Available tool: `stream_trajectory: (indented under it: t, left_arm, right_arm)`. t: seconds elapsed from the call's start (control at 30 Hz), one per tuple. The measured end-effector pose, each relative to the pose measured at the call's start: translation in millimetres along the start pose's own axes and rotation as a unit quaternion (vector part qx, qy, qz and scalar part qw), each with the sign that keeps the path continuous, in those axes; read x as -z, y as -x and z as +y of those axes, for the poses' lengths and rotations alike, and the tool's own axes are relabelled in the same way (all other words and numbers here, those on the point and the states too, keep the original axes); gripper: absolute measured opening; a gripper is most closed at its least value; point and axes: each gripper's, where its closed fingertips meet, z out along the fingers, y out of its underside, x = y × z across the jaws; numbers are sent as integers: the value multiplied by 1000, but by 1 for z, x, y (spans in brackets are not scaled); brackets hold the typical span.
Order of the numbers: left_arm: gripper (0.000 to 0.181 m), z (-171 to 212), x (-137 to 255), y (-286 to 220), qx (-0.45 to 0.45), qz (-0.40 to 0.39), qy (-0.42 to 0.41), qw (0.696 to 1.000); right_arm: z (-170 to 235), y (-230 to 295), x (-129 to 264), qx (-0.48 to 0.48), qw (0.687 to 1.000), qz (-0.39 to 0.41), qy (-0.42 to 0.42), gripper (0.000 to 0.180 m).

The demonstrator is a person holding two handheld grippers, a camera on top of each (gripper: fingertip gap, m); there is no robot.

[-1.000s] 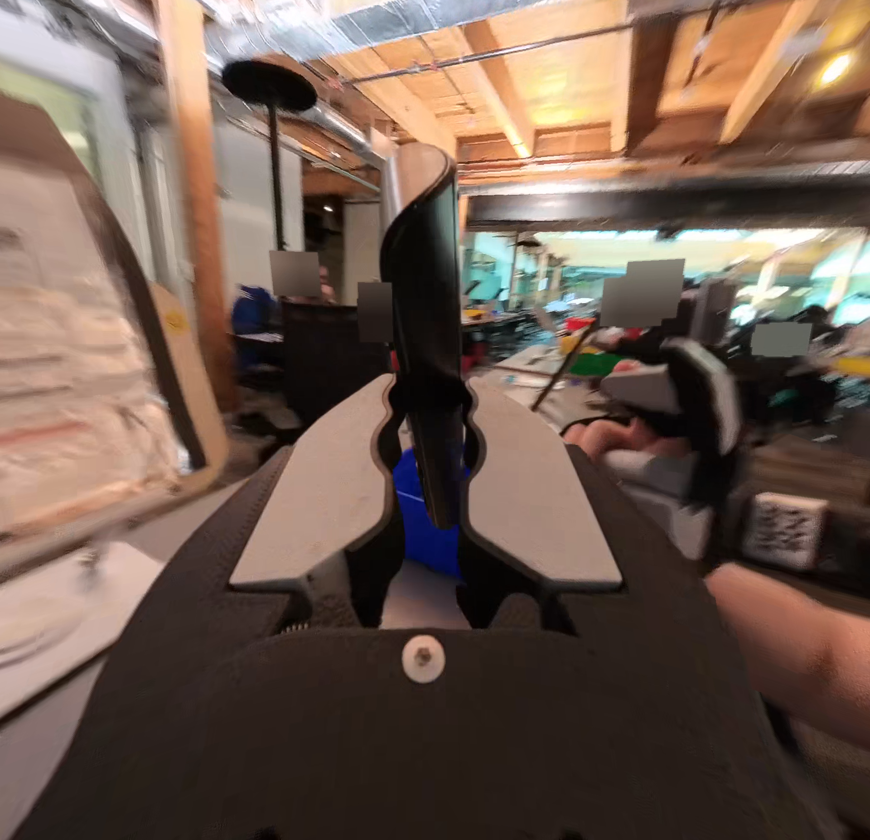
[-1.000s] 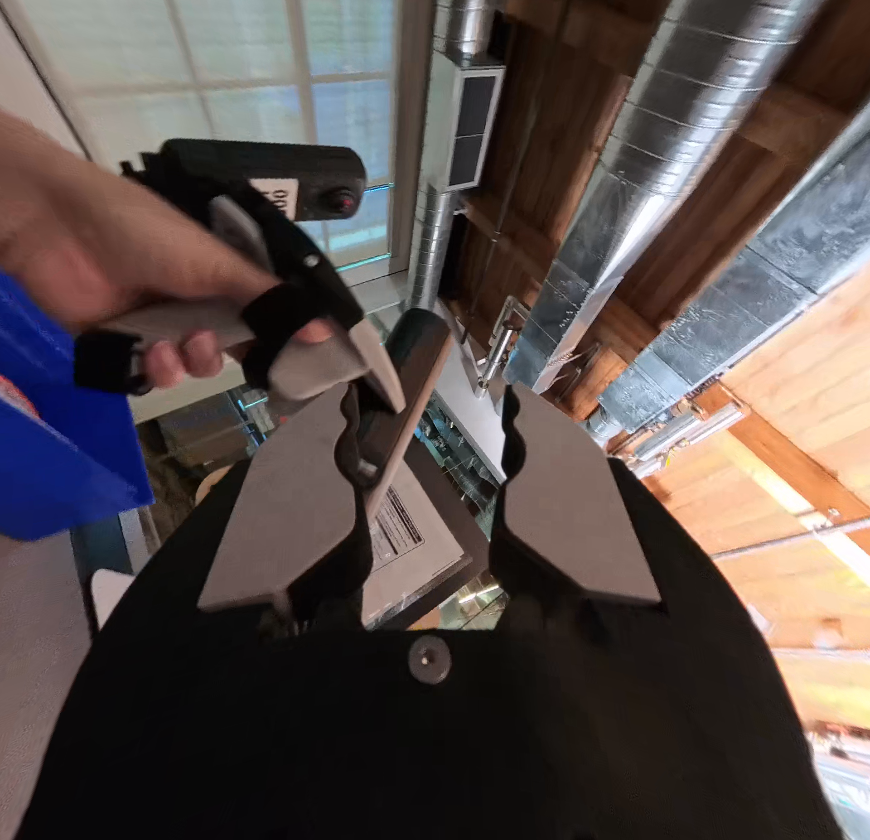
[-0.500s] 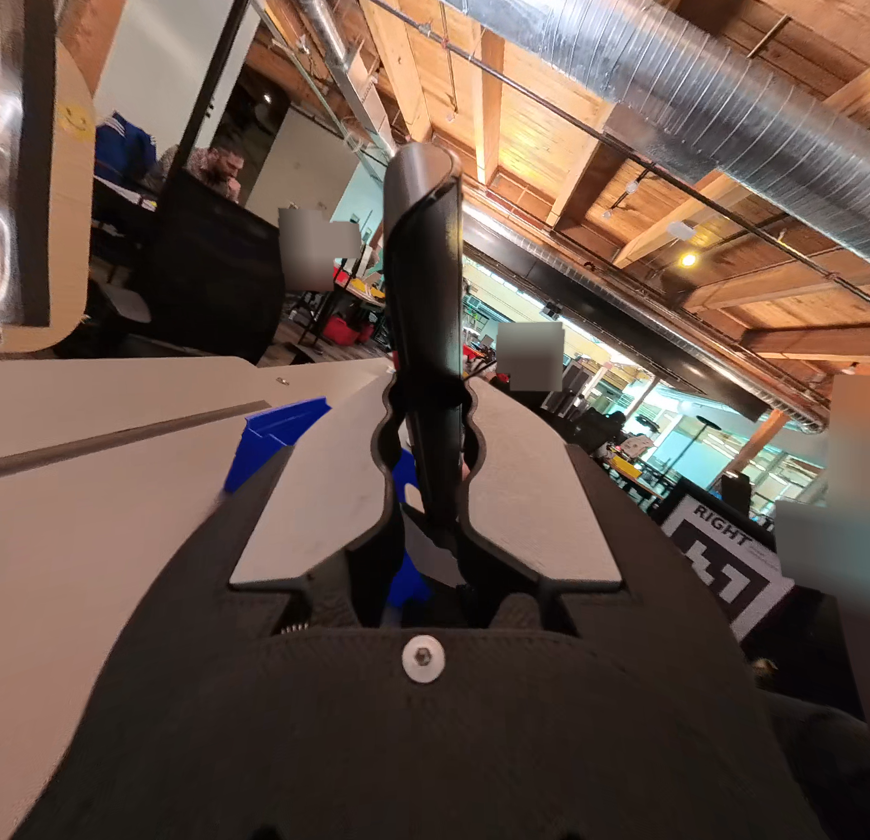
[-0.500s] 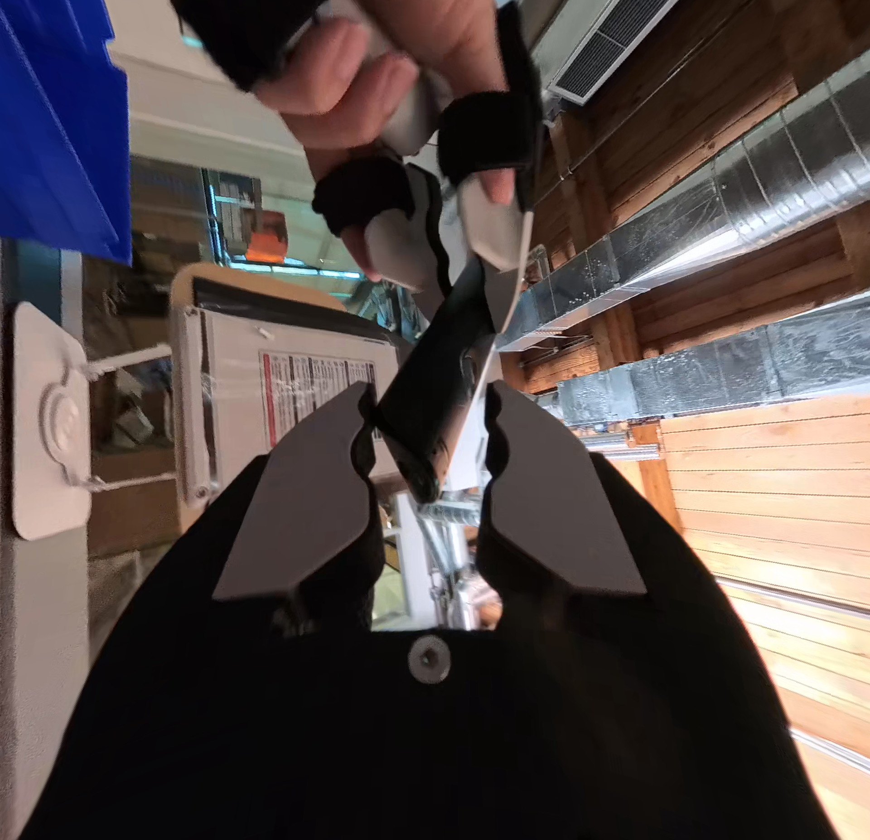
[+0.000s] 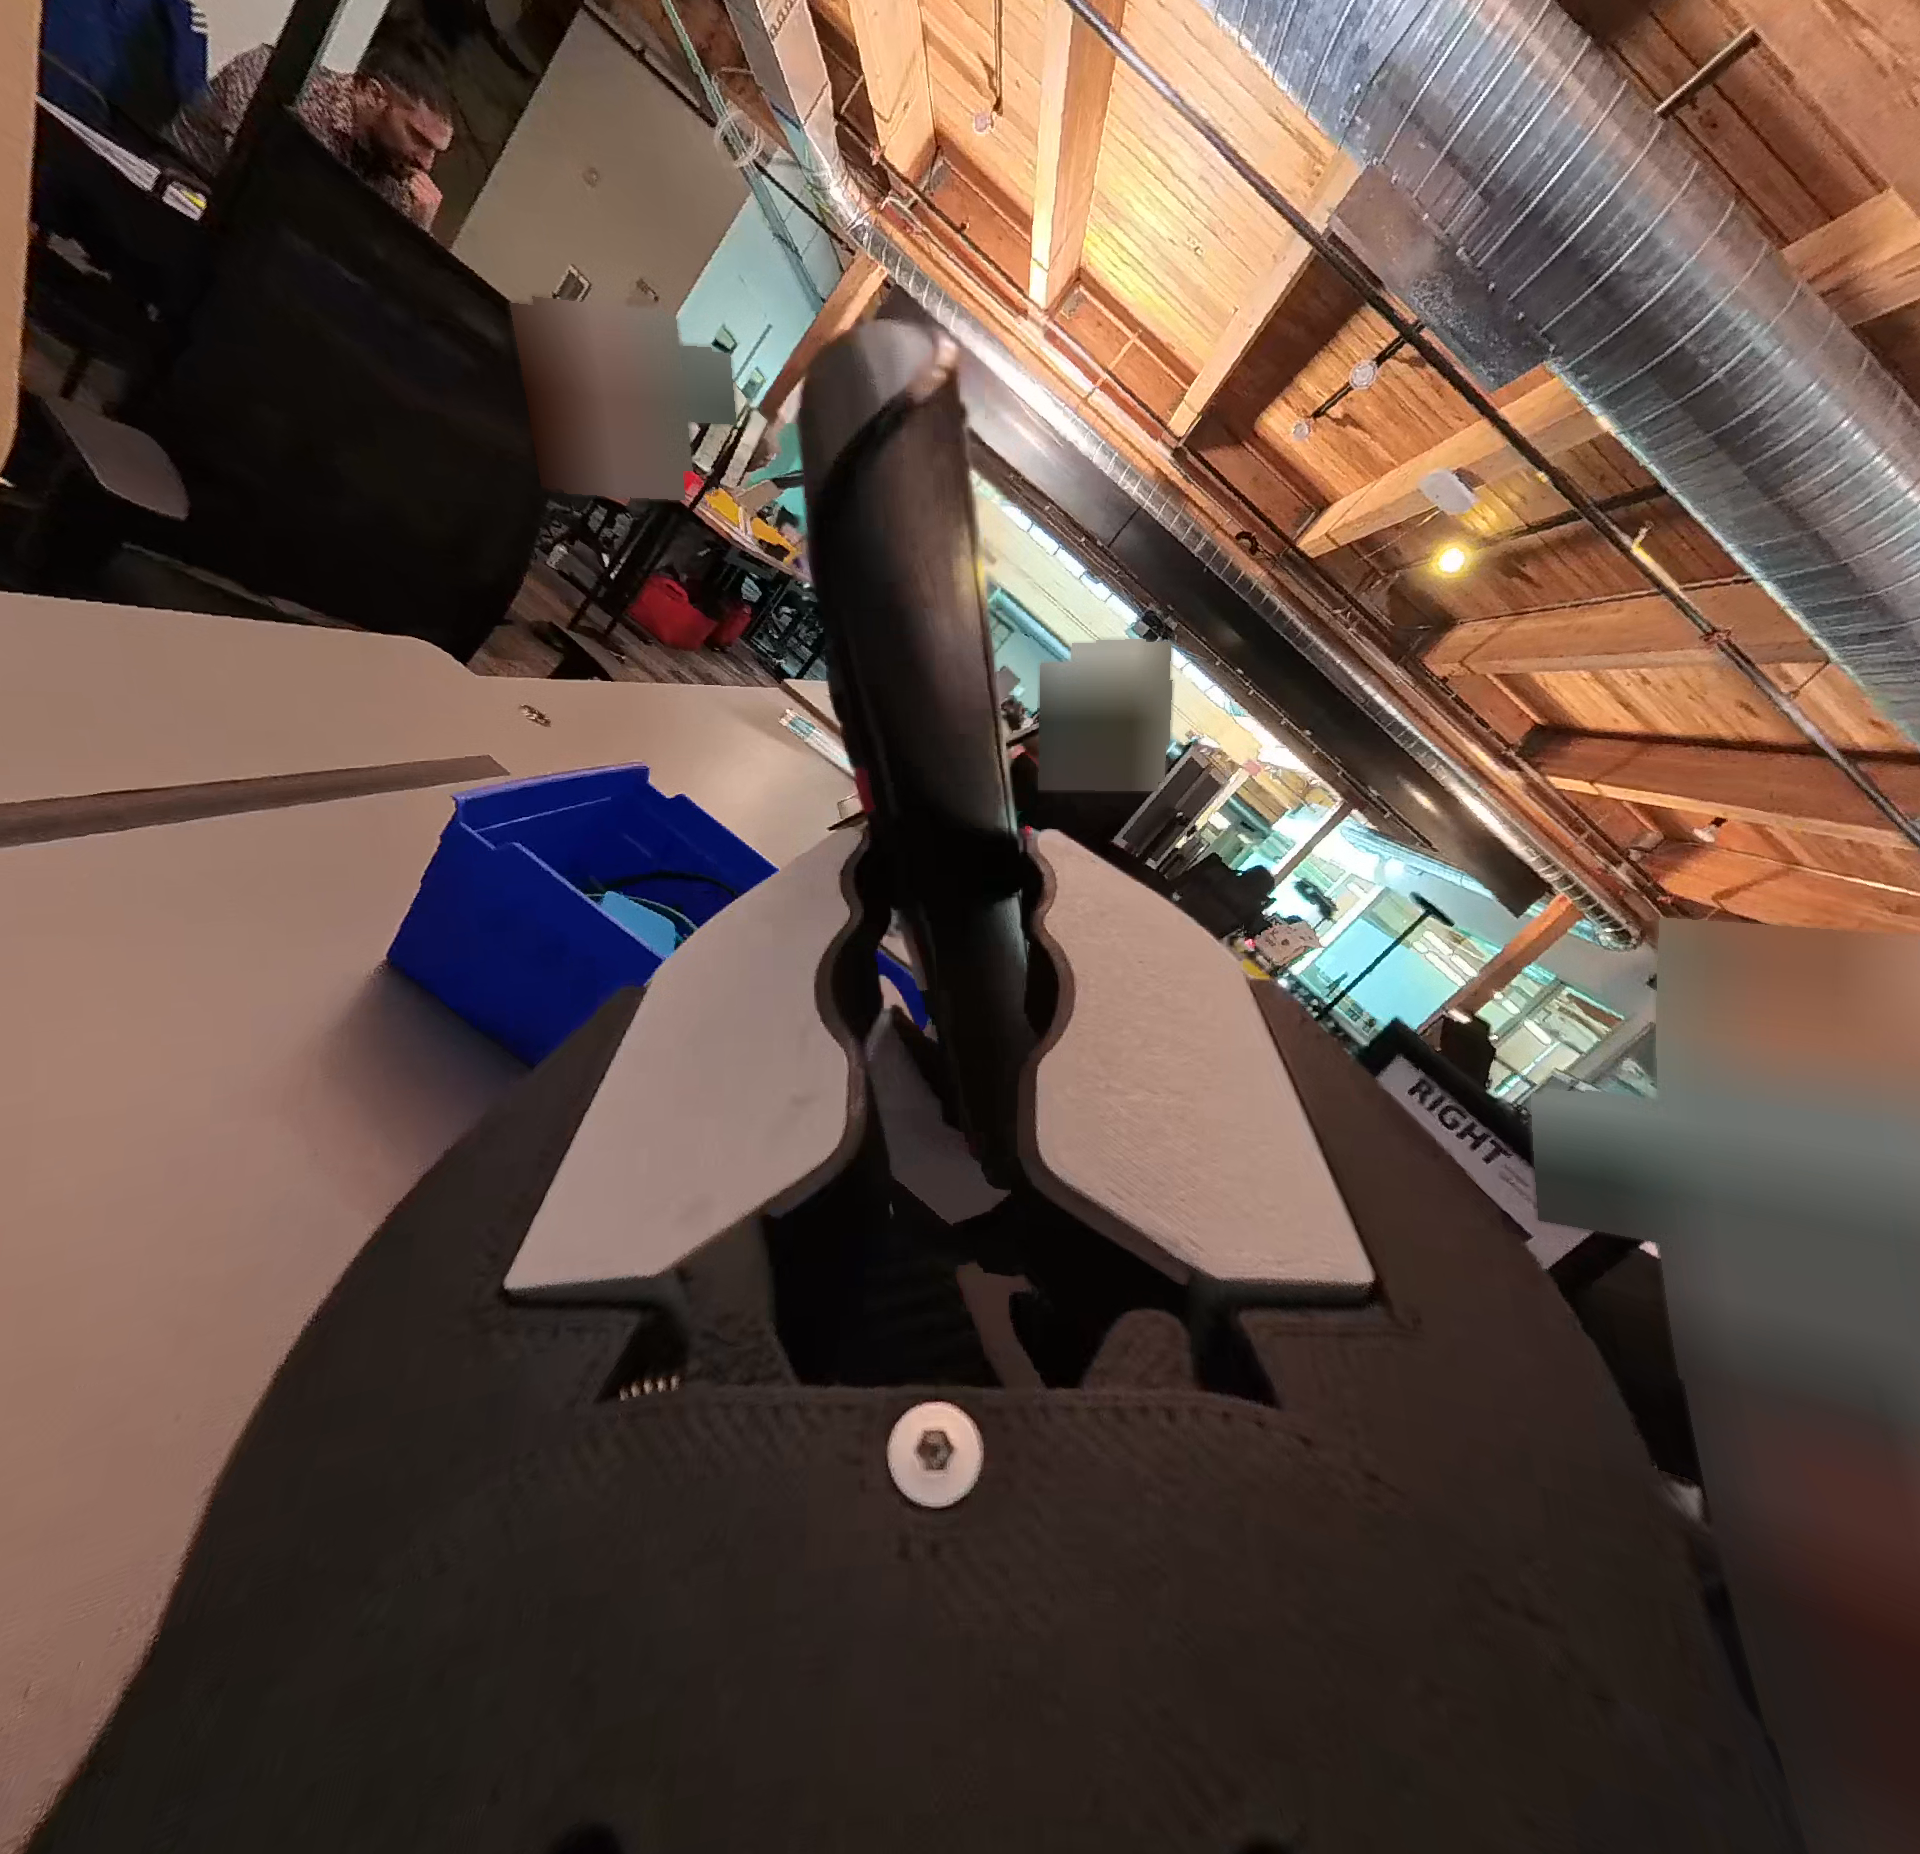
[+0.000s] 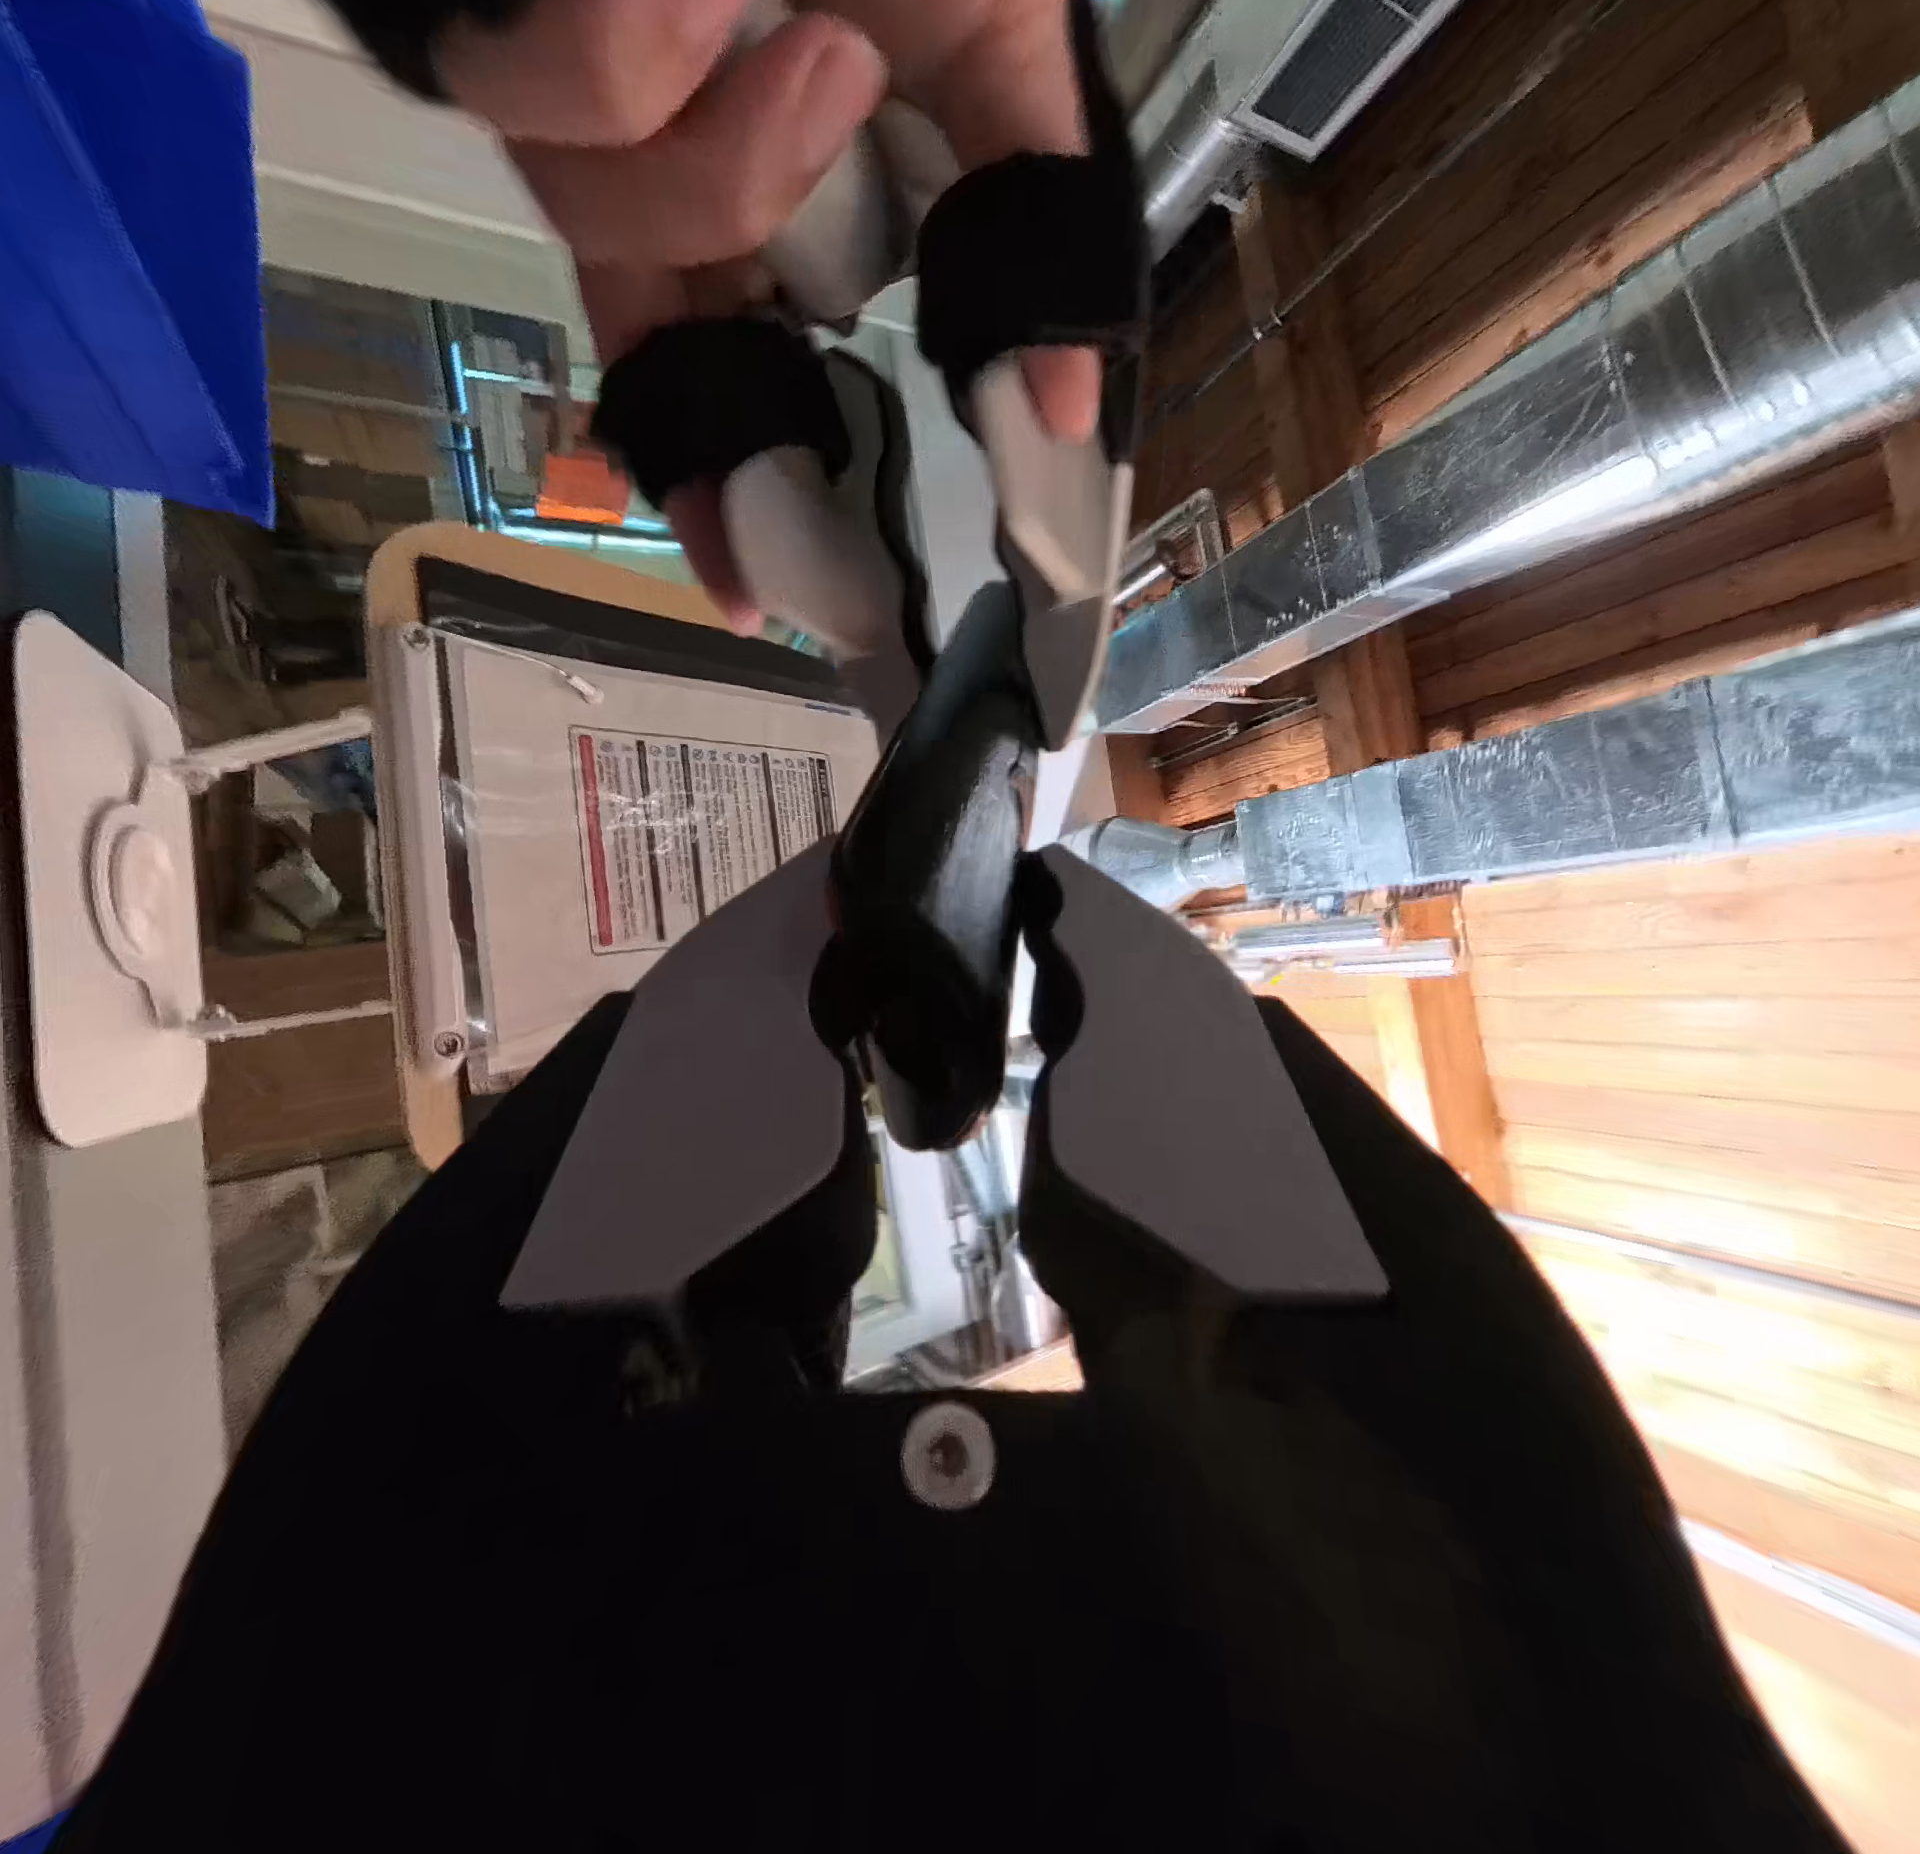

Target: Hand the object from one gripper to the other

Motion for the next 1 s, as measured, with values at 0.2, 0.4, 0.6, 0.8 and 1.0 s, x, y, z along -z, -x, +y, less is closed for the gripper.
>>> stream_trajectory:
  t: [0.2,0.4,0.6,0.8,1.0]
  left_arm:
    - [42,-7,-6,-11,-22,53,-22,998]
    - [67,-34,8,-1,-289,-77,-66,952]
    - [49,5,-3,-16,-652,-181,29,736]
    - [51,45,-15,21,-703,-198,168,662]
    - [27,88,-7,52,-727,-167,300,595]
  right_arm:
    - [15,-23,2,-291,956,-33,1,25]
    - [55,-29,-4,-622,777,-91,27,26]
    - [55,11,-3,-708,664,-237,34,25]
    - [29,29,20,-504,790,-348,2,25]
    - [2,40,44,-376,824,-422,-48,25]
